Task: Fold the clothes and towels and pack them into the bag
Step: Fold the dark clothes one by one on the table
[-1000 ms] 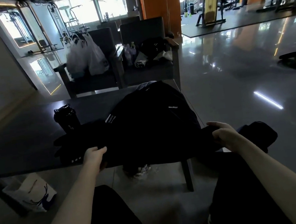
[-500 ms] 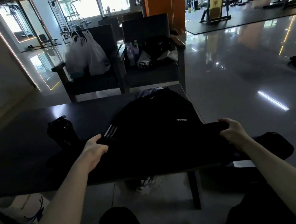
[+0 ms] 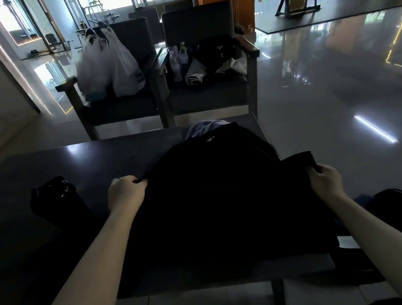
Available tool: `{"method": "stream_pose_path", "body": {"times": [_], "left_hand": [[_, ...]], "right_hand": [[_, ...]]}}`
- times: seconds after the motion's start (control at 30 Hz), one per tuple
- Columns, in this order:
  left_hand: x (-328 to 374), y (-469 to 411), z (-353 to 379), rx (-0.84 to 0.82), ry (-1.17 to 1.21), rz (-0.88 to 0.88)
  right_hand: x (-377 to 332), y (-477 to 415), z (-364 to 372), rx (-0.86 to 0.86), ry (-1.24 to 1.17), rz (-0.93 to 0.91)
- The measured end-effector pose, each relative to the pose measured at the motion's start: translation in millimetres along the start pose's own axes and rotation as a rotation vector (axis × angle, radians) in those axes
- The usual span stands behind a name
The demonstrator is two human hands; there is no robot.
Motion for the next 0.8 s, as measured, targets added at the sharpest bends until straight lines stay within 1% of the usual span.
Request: {"method": "stream_pose_path", "body": {"times": [0.07,0.1,0.13,0.23,0.33,0.4,0.5,0.57,0.7,0.8], "left_hand": [[4,-11,9,-0.021,-0.167,0.006],[7,-16,16,-0.044,-0.191,0.009],[8,-21,24,-0.072,-0.175,0.015],[6,-31,49,-0.137,0.021,-0.044],[-6,-47,59,-0.071,0.155,-0.143],[-11,-54,60,-0.036,0.186,-0.197],[-21,-65,70,-0.015,0.196,-0.222],[-24,-64,77,-0.041,0.149,-0.227],[-28,-48,103,-0.229,0.040,-0.259],[-28,-41,106,-0.263,-0.050,-0.214]], "right_hand": [[2,-11,4,0.035,0.015,0.020],[3,-17,6,0.049,0.027,0.024],[5,-22,8,0.059,0.043,0.024],[10,-33,14,0.080,0.074,0.032],[15,-46,19,0.098,0.089,0.042],[20,-56,23,0.119,0.075,0.061],[26,-69,31,0.125,0.084,0.070],[29,-72,40,0.082,0.106,0.079],[46,-70,68,-0.145,0.187,0.164],[55,-63,75,-0.219,0.198,0.202]]}}
Point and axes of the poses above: each hand's wrist, its own y-axis away from the middle knuckle, its own z-axis out of the palm, x = y × z, the point moved 9 cm from there along -y, towards the middle knuckle, and after that the axes turned 5 degrees about x, right-handed, at the moved point
